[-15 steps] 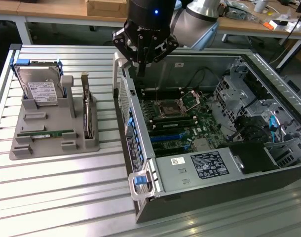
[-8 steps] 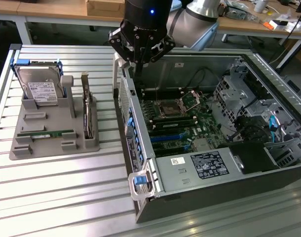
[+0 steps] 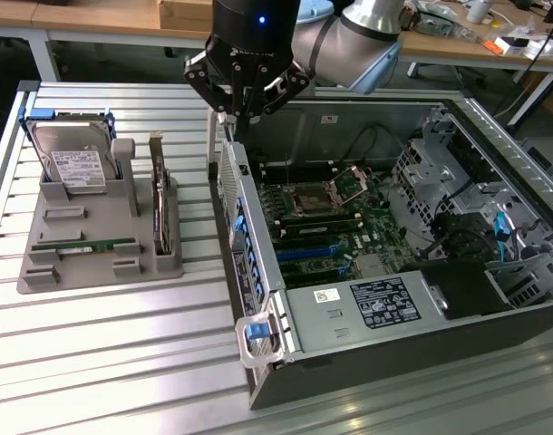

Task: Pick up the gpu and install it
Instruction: 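Reach for the gpu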

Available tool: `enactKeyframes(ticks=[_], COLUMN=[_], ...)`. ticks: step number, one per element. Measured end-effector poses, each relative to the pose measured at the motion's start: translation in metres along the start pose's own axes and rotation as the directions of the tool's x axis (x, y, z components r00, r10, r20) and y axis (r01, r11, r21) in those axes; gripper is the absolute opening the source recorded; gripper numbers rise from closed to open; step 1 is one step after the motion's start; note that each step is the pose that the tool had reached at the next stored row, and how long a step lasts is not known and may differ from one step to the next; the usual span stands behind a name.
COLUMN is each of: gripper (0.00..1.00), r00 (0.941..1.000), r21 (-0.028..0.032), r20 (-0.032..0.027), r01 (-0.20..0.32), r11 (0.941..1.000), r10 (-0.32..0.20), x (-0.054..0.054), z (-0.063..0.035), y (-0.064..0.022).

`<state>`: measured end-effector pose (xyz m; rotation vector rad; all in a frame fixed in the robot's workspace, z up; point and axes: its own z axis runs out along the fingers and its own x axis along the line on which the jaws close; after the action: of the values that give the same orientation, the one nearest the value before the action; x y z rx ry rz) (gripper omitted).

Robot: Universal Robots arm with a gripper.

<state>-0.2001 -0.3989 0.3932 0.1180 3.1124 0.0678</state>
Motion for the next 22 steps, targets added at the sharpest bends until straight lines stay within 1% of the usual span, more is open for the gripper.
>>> enactKeyframes(ticks=[6, 8, 9, 17, 22], gripper=[0.11, 0.11, 0.11, 0.11, 0.11], r00=[1.0, 1.0, 1.0, 1.0, 1.0], r21=[0.0001, 0.0001, 0.0001, 0.0002, 0.0001], r20=[-0.0001, -0.0001, 0.0, -0.0001, -0.0001], r01=[0.0, 0.0, 0.0, 0.0, 0.0], r11=[1.0, 1.0, 1.0, 1.0, 1.0], r10=[0.0, 0.0, 0.0, 0.0, 0.0], x=[0.012, 0.017, 0.022, 0.035, 0.048], z=[-0.0004, -0.0005, -0.0006, -0.001, -0.0012], y=[-0.0009, -0.0013, -0.0016, -0.0027, -0.0036])
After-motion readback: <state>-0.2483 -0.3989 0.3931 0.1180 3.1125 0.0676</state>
